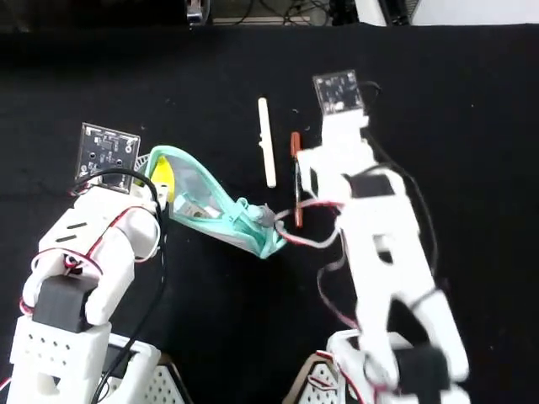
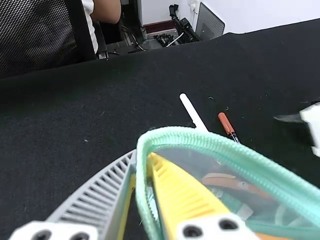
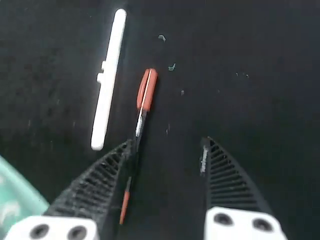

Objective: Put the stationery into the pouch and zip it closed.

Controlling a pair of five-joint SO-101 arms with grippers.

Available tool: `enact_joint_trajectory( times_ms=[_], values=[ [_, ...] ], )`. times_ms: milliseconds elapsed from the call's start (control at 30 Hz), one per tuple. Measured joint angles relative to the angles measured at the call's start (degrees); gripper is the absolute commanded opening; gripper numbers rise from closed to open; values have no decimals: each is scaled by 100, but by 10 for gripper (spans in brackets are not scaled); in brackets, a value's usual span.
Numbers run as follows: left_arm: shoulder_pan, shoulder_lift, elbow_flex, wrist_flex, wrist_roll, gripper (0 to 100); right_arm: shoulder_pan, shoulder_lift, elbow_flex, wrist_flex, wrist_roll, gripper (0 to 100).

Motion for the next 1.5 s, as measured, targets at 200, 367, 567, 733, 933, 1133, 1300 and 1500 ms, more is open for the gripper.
enact_joint_trajectory(
  times_ms=[200, 367, 567, 733, 933, 1133, 1300, 1500],
  values=[
    [0, 0, 0, 0, 0, 32, 0, 1987, -1169, -396, -334, 208],
    [0, 0, 0, 0, 0, 32, 0, 3578, -2374, -255, -352, 208],
    [0, 0, 0, -9, 0, 32, 0, 4985, -3886, 413, -360, 208],
    [0, 0, 0, -9, 0, 32, -70, 5802, -5037, 993, -360, 208],
    [0, 0, 0, -9, 0, 32, -97, 6505, -6013, 1424, -360, 203],
    [0, 0, 0, -9, 0, 32, -62, 6831, -6725, 1899, -360, 25],
    [0, 0, 0, -9, 0, 32, -9, 6848, -6884, 2180, -352, 11],
    [0, 0, 0, -9, -26, 30, 97, 6743, -6892, 2611, -26, 11]
  ],
)
